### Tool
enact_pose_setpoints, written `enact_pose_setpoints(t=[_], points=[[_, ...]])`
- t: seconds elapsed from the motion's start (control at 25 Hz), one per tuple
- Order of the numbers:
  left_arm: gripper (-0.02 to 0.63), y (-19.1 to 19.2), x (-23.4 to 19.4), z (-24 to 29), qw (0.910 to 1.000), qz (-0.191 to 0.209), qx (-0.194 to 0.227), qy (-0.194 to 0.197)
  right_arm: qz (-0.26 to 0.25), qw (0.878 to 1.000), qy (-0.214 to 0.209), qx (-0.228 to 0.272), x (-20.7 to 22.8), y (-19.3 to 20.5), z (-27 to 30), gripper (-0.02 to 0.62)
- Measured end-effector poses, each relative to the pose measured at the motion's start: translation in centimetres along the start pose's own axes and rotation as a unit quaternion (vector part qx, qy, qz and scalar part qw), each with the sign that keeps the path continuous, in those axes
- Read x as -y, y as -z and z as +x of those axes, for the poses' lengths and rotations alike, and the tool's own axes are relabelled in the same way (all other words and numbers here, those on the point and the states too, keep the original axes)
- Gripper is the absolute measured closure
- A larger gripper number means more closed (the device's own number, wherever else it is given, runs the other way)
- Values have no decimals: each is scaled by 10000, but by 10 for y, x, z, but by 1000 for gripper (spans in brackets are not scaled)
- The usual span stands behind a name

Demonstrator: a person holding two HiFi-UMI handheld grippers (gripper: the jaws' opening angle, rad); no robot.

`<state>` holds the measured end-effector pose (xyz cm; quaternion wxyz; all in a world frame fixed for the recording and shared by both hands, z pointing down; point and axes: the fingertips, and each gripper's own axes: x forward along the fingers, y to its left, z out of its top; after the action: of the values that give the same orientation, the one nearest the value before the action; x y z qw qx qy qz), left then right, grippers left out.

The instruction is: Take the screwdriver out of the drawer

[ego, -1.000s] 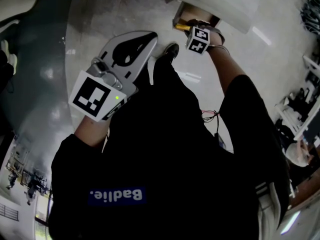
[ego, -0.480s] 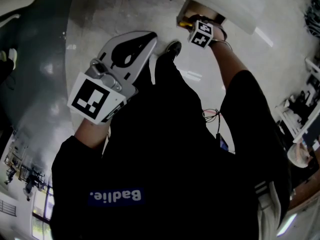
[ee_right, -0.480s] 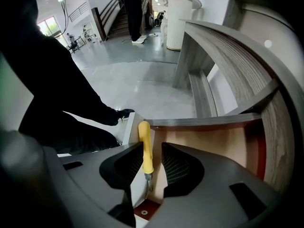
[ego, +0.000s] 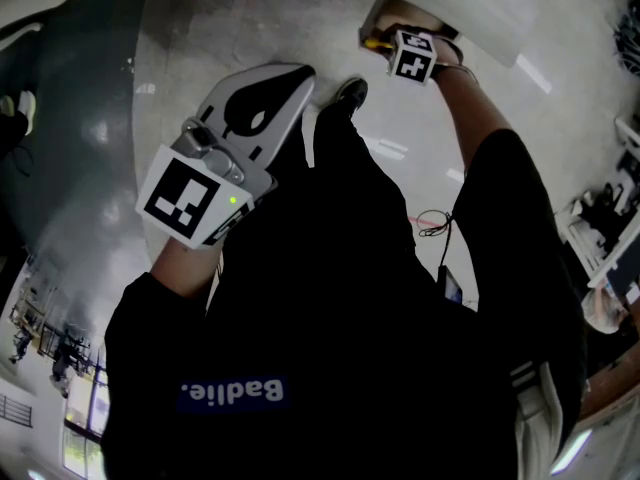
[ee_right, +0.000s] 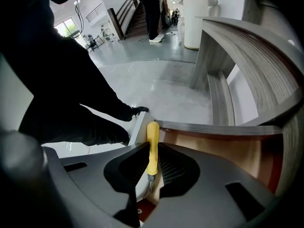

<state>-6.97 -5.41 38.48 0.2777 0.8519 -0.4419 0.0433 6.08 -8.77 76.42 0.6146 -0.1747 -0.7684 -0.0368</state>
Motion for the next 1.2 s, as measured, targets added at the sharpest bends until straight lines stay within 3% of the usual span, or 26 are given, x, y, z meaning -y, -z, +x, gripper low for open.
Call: enact_pose_setpoints(t=[0.24, 0.36, 0.56, 0.76, 0.96, 1.2], points=[[607, 3, 1, -3, 10000, -42, -39, -36, 464, 9979, -403, -220, 0, 20, 7, 527], [607, 6, 0, -5, 9999, -66, -54, -62, 721, 9961, -497, -63, 2, 20, 7, 488], [607, 9, 1, -6, 9999, -106, -91, -79, 775, 9949, -633, 102, -1, 16, 8, 485], [607, 12, 3, -6, 9998, -148, -144, -71, 258, 9988, -398, -69, 7, 10, 9, 491], [607, 11, 3, -5, 9998, -135, -127, -73, 652, 9971, -370, -97, 12, 10, 15, 491], [607, 2, 5, -5, 9999, -91, -61, 4, 750, 9968, -94, 258, 12, 1, -2, 495]])
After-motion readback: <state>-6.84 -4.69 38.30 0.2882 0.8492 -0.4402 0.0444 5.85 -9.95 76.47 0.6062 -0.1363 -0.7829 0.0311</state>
